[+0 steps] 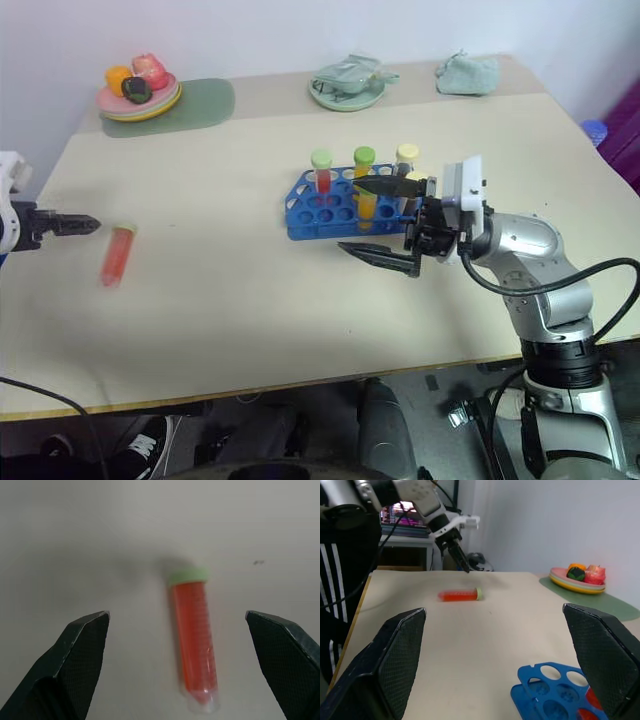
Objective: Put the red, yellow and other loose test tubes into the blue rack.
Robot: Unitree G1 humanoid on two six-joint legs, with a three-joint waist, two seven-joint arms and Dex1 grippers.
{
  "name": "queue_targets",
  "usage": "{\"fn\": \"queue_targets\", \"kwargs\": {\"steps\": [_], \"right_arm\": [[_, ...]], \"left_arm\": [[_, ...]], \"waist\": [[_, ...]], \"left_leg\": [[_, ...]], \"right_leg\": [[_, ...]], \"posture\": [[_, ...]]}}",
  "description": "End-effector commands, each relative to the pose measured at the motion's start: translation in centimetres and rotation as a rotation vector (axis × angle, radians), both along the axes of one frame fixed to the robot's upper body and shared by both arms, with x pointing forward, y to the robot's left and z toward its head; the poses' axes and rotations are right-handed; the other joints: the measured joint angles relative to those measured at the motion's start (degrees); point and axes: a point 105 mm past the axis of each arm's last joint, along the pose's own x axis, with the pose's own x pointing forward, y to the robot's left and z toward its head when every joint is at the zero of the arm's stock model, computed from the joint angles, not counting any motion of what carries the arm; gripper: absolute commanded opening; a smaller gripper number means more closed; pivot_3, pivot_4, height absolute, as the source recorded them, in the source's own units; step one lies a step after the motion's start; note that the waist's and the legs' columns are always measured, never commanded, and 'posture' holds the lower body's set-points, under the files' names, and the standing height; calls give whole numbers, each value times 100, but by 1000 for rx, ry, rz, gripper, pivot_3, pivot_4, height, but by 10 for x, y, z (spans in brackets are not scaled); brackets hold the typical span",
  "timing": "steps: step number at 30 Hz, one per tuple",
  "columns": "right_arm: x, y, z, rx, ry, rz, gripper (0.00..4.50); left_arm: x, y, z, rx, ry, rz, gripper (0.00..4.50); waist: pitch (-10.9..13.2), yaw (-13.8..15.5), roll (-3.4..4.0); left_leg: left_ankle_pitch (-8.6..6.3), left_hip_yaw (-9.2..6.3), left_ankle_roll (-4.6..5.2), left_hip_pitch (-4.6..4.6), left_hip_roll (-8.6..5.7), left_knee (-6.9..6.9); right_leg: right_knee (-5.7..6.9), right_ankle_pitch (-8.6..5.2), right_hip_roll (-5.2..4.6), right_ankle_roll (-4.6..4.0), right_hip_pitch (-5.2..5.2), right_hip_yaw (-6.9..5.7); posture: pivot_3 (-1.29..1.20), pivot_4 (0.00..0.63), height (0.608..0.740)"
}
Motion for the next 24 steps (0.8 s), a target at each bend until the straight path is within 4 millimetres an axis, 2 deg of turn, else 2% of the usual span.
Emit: {"fn": "queue_targets", "kwargs": {"steps": [1, 4, 8, 13, 17, 24], "right_arm": [[-6, 2, 10, 6, -58, 4, 4482], [-7, 3, 10, 5, -62, 2, 4482], [-6, 1, 9, 3, -57, -5, 4482], [-5, 0, 4, -5, -50, -7, 4482], [-4, -1, 3, -9, -58, -14, 4482], [-2, -5, 2, -12, -53, -26, 4482]], "left_arm": [[3, 4, -2, -31, 55, 20, 4500], [4, 1, -10, -75, 131, 35, 4500], [3, 2, -23, -42, 220, 5, 4500], [12, 3, -25, -6, 246, -15, 4500], [23, -4, -24, 14, 238, -53, 4500], [21, -5, -38, 29, 305, -65, 4500]], "waist": [[0, 1, 0], [0, 3, -1], [0, -15, -1], [-1, 8, -3], [-1, 9, -3], [-1, -22, -4]], "left_leg": [[0, 1, 0, 0, -4, 1], [0, 1, 0, -1, -6, 3], [0, 3, 0, -1, -9, 6], [0, 3, 0, -7, -11, 13], [0, 2, 0, -8, -13, 17], [0, 3, 1, -9, -12, 19]], "right_leg": [[0, 0, 0, 0, 1, 0], [1, 0, 0, 0, 1, 0], [3, 0, 0, 0, 0, 0], [2, 0, 1, 0, 0, -1], [2, 0, 0, 1, 2, -1], [3, 1, 0, 1, -2, -1]], "posture": [[0, 150, 740], [0, 150, 740], [0, 150, 740], [0, 150, 740], [0, 150, 740], [0, 150, 740]]}}
